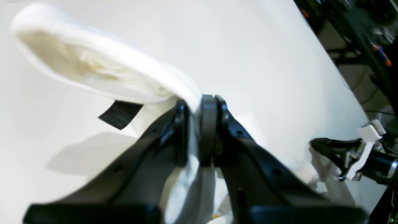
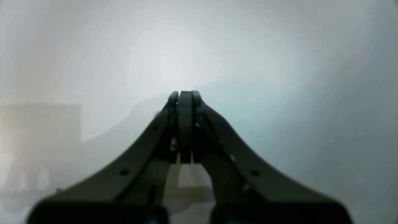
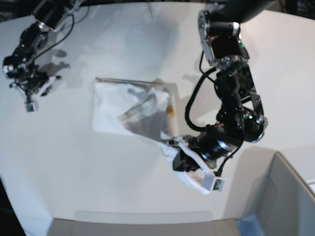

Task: Layout the t-shirt on the table in an organized manner, then fold the t-shirt properly
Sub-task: 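Lift the strip end with the left gripper and fold it over the folded half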

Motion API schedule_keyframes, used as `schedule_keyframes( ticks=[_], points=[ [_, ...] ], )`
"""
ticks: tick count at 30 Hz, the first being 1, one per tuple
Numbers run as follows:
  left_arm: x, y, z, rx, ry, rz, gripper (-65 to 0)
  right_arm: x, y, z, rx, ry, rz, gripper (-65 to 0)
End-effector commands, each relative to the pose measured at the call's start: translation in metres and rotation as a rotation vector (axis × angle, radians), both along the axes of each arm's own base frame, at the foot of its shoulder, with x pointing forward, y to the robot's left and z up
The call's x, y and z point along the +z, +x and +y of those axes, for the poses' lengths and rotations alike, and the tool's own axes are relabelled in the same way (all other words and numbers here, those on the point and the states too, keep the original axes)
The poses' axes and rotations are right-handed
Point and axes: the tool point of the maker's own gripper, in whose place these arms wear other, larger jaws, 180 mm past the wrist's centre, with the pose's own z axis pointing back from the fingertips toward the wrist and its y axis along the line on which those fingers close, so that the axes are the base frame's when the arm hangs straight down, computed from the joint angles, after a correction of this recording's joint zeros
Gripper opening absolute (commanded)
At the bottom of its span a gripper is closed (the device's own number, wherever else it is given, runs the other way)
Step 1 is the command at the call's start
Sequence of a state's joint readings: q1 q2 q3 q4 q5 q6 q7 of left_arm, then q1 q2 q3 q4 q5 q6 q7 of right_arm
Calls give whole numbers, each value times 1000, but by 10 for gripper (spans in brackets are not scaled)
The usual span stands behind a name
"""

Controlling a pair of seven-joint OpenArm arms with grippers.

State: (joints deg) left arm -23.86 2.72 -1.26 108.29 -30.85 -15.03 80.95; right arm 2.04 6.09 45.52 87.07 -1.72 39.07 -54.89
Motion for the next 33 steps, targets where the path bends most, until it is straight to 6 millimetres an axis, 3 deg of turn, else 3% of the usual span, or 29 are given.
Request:
schedule_keyframes(
  ticks=[1, 7, 10, 12, 19, 24, 28, 31, 33],
  points=[
    [18, 5, -1, 1, -26, -55, -606, 3, 0, -2, 16, -18, 9, -650],
    [10, 6, 12, 44, -42, -29, -606, 2, 2, 4, 27, -11, 10, -650],
    [1, 0, 5, 19, -36, -9, -606, 1, 5, 11, 51, -11, 13, -650],
    [-9, -10, -11, -28, -23, 16, -606, 0, 5, 13, 51, -6, 13, -650],
    [-44, -65, -98, -291, 30, 53, -607, 0, 4, 13, 51, -6, 14, -650],
    [-46, -85, -129, -344, -25, 34, -607, 0, 5, 13, 51, -6, 13, -650],
    [-52, -88, -146, -291, -94, 131, -605, 0, 4, 13, 51, -6, 14, -650],
    [-71, -96, -163, -286, -95, 233, -605, 0, 4, 13, 51, -6, 14, -650],
    [-70, -91, -171, -272, -100, 232, -605, 0, 4, 13, 51, -6, 14, -650]
  ],
)
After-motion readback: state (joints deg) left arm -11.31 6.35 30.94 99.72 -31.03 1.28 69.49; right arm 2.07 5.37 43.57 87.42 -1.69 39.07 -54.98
